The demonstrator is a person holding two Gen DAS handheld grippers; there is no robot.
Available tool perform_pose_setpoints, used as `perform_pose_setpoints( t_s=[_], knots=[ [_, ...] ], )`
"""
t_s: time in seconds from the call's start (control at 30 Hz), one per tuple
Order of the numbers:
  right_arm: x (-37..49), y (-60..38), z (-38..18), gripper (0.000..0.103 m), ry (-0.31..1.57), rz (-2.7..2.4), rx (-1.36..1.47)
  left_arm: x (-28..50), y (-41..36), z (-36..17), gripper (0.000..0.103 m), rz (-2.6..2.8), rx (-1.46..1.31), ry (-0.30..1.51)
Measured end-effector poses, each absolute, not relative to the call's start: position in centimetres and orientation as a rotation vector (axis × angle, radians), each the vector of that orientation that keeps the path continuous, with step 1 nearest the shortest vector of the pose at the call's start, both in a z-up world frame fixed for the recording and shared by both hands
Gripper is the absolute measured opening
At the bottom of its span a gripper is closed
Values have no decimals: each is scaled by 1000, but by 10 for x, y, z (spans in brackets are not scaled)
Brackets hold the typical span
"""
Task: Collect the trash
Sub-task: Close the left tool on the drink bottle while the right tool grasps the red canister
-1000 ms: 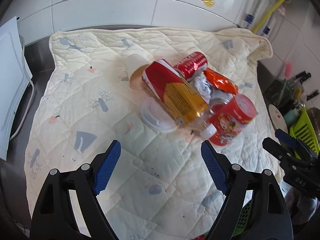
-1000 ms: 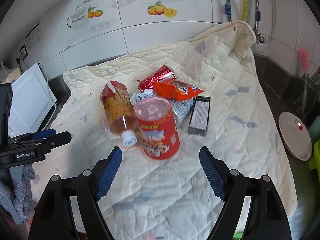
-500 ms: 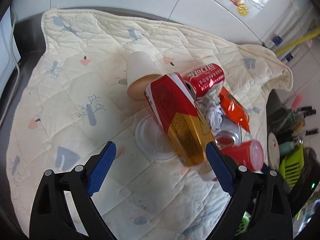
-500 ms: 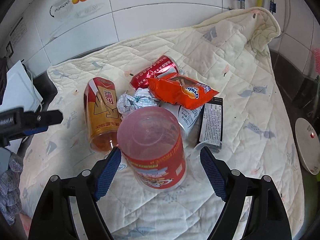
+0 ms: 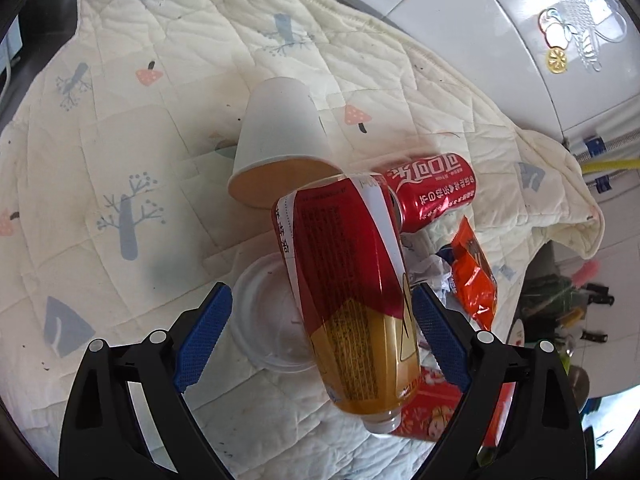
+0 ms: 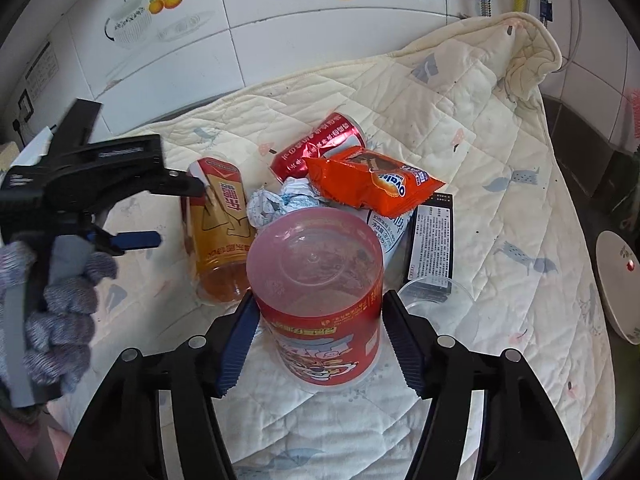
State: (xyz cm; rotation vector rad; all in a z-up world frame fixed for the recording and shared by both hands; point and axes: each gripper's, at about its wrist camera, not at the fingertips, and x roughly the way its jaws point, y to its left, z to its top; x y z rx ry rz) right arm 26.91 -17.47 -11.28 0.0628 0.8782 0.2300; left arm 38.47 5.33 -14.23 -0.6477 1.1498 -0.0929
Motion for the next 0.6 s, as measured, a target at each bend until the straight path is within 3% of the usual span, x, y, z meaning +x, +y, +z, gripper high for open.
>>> perform_pose_setpoints(
  t_s=[0.6],
  knots=[
    [212,-185,-85,61,815,215,34,388,36,-141,90,-133,-654,1137]
  ],
)
